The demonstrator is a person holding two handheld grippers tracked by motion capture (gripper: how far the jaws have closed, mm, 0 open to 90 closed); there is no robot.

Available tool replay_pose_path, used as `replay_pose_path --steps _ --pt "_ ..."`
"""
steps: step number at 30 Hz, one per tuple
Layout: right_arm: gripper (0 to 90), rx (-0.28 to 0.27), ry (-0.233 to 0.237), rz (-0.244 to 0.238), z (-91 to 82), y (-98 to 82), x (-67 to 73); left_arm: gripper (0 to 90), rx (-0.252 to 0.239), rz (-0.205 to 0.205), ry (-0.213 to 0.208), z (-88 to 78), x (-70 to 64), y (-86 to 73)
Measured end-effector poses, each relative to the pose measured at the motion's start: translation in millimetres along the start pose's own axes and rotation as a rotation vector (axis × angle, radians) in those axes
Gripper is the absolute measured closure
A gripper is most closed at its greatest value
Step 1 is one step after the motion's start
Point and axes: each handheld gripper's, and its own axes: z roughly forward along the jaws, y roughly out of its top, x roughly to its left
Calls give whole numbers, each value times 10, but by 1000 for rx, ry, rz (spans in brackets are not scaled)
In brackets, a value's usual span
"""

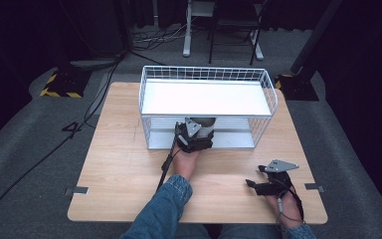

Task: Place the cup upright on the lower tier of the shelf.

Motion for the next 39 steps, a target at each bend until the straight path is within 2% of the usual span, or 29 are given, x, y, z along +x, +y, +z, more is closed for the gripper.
replay_pose_path --steps 6,7,10,14,18,22,26,29,39 --pt "214 0 3 0 1 0 0 86 21 -5 12 64 65 -50" --pt "214 0 3 0 1 0 0 86 25 0 -7 81 78 -55" --pt "214 1 4 0 0 0 0 86 37 9 0 114 80 -63" --pt "214 0 5 -1 1 0 -1 86 60 43 10 139 74 -72" --pt "214 0 0 -4 -1 0 5 85 69 15 -2 162 110 -88" --pt "213 1 0 -4 -1 0 5 85 70 27 -1 161 122 -87" --pt "213 1 0 -4 -1 1 5 84 70 6 -18 168 140 -95" --pt "213 1 0 -5 -1 0 6 84 73 8 -8 163 146 -94" --pt "212 -1 -1 -6 0 0 7 78 78 10 -28 164 170 -88"
